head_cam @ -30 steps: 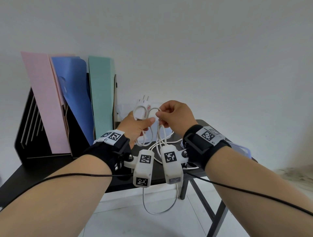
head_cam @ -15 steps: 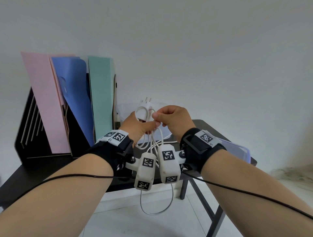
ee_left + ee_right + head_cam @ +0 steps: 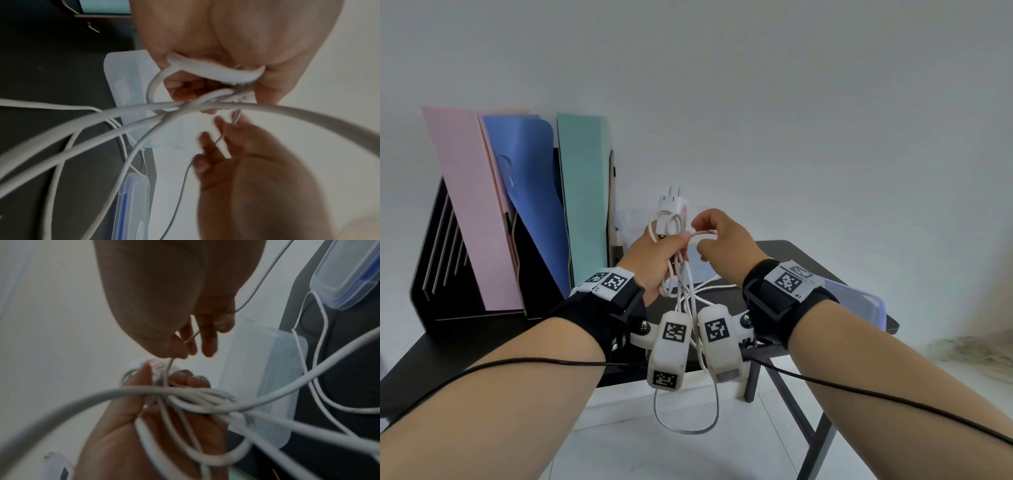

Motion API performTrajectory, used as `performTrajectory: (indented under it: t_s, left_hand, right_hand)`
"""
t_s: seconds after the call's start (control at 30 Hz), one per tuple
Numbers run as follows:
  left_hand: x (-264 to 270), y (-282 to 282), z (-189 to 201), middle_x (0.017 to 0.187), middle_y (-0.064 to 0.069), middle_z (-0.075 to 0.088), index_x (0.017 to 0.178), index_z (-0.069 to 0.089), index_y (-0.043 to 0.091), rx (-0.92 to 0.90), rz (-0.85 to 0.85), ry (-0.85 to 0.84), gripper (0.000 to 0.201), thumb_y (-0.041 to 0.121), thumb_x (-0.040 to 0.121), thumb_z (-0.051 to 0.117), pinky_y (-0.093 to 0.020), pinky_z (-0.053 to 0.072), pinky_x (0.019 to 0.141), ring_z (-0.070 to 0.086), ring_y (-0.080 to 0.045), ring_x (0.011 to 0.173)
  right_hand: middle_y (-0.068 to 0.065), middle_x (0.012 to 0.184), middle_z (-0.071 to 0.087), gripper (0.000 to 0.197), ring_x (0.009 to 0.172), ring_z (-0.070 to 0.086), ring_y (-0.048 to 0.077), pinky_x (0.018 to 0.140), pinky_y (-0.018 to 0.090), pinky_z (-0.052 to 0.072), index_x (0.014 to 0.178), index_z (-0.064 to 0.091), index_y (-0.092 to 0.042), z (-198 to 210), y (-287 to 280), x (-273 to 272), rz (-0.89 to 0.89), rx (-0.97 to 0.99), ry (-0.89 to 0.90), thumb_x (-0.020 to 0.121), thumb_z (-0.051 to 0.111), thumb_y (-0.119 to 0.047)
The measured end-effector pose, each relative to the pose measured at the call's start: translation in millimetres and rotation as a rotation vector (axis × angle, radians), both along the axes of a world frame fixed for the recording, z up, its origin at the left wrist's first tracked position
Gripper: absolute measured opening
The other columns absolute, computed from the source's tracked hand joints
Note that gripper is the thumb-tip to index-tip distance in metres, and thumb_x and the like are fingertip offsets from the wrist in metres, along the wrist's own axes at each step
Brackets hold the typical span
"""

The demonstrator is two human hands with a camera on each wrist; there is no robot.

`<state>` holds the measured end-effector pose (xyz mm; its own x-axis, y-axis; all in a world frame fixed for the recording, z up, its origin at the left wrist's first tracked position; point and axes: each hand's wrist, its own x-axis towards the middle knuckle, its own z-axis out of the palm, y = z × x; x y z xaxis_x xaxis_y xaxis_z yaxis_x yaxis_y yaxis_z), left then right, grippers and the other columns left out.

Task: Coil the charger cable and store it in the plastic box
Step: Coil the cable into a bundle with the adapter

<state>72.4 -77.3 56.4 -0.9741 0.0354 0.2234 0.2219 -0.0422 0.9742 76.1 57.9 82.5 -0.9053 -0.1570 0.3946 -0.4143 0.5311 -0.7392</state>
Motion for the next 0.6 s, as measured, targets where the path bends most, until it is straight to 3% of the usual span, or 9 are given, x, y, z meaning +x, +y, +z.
performTrajectory:
  t_s: [0.07, 0.13, 0.23, 0.33, 0.43, 0.5, 0.6]
  left_hand:
    - [-1, -1, 0, 0.060, -0.005, 0.058, 0.062, 0.064, 0.015, 0.057, -0.015, -0.005, 0.028, 0.030, 0.085, 0.060, -0.029, 0.042, 0.058, 0.052, -0.017, 0.055]
    - [-2, -1, 1, 0.062, -0.004, 0.058, 0.072, 0.061, 0.009, 0.097, 0.023, -0.014, 0.025, 0.026, 0.091, 0.057, -0.027, 0.042, 0.055, 0.053, -0.014, 0.052]
    - [-7, -5, 1, 0.068, -0.001, 0.059, 0.091, 0.060, 0.005, 0.095, 0.162, 0.003, 0.023, 0.028, 0.091, 0.058, -0.031, 0.045, 0.066, 0.054, -0.014, 0.060]
    - [-11, -11, -2, 0.070, -0.003, 0.059, 0.107, 0.056, 0.000, 0.121, 0.279, 0.043, 0.031, 0.027, 0.092, 0.056, -0.029, 0.046, 0.066, 0.054, -0.014, 0.061]
    - [-9, -16, 1, 0.070, -0.004, 0.058, 0.101, 0.055, 0.004, 0.232, 0.305, 0.054, 0.023, 0.026, 0.094, 0.055, -0.030, 0.050, 0.066, 0.056, -0.016, 0.061]
    - [-9, -22, 7, 0.072, -0.005, 0.056, 0.093, 0.055, 0.007, 0.397, 0.263, 0.011, 0.016, 0.022, 0.094, 0.055, -0.036, 0.055, 0.072, 0.060, -0.017, 0.060]
    - [-13, -34, 11, 0.073, -0.006, 0.055, 0.093, 0.054, 0.007, 0.542, 0.251, -0.022, 0.015, 0.022, 0.094, 0.056, -0.041, 0.060, 0.070, 0.064, -0.017, 0.051]
  right_hand:
    - [0.005, 0.101, 0.064, 0.018, 0.081, 0.060, 0.021, 0.075, 0.030, 0.049, 0.106, 0.061, -0.011, -5, 4, -2, 0.003, 0.135, -0.014, 0.090, 0.053, -0.017]
    - [0.009, 0.084, 0.064, 0.020, 0.075, 0.056, 0.022, 0.072, 0.031, 0.046, 0.094, 0.064, -0.008, -8, 10, -3, -0.025, 0.205, 0.031, 0.092, 0.055, -0.025]
    - [-0.002, 0.061, 0.050, 0.025, 0.065, 0.048, 0.018, 0.065, 0.030, 0.041, 0.080, 0.063, -0.008, -9, 21, -5, -0.115, 0.191, 0.032, 0.090, 0.057, -0.030]
    - [0.000, 0.063, 0.054, 0.030, 0.067, 0.051, 0.020, 0.066, 0.032, 0.044, 0.074, 0.062, -0.009, -9, 28, -7, -0.231, 0.224, 0.003, 0.090, 0.053, -0.033]
    - [0.009, 0.072, 0.062, 0.037, 0.073, 0.056, 0.027, 0.066, 0.032, 0.046, 0.077, 0.065, -0.004, -10, 36, -11, -0.356, 0.327, -0.006, 0.091, 0.049, -0.034]
    - [0.009, 0.067, 0.058, 0.040, 0.068, 0.052, 0.028, 0.060, 0.029, 0.040, 0.067, 0.060, -0.005, -11, 48, -16, -0.436, 0.405, -0.073, 0.091, 0.046, -0.034]
    - [0.008, 0.066, 0.052, 0.046, 0.068, 0.049, 0.026, 0.063, 0.030, 0.037, 0.063, 0.051, -0.004, -14, 70, -24, -0.564, 0.528, -0.200, 0.094, 0.044, -0.036]
